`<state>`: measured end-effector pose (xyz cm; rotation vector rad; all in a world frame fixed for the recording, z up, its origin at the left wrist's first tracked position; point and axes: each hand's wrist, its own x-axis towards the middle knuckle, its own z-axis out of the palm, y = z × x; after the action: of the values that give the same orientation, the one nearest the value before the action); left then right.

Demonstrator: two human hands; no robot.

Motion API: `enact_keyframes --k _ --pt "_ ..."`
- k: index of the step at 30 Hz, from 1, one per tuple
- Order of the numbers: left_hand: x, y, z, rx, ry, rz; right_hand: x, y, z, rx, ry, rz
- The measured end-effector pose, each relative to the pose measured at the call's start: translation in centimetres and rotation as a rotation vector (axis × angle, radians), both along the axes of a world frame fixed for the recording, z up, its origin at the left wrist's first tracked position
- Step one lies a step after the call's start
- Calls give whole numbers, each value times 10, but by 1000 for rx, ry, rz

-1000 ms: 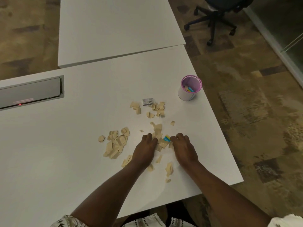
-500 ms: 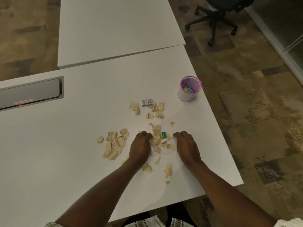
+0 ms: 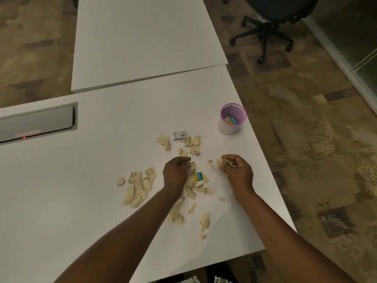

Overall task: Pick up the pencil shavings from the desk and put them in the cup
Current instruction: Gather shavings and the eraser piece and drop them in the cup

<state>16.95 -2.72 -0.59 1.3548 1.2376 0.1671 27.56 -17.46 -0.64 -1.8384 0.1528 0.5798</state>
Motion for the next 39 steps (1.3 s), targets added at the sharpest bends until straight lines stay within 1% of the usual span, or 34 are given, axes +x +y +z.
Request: enact_keyframes --k 4,8,14,18,21,23,27,30,33,36,39 --pt "43 -5 19 -83 -135 69 35 9 13 63 -55 -24" --pt "97 -6 43 -55 -227 45 80 23 23 58 -164 -58" --pt "166 0 63 48 -187 5 130 41 34 -103 -288 -10" --pt "191 3 62 52 -142 -29 144 48 40 -184 -285 67" --pt "200 5 59 55 -98 -99 147 49 44 -210 -254 107" --pt "201 4 59 70 -89 -142 147 47 46 -197 -251 112" --pt "194 3 65 85 -137 -167 142 43 50 -170 -274 90" --pt "174 2 66 170 -133 -219 129 37 52 -165 -305 89" --pt "140 -2 60 240 -109 -262 101 28 45 -143 -266 123" --pt "98 -9 42 291 -58 -314 65 18 31 -186 -220 210" --pt "56 -16 22 305 1 -370 28 5 20 -270 -224 372"
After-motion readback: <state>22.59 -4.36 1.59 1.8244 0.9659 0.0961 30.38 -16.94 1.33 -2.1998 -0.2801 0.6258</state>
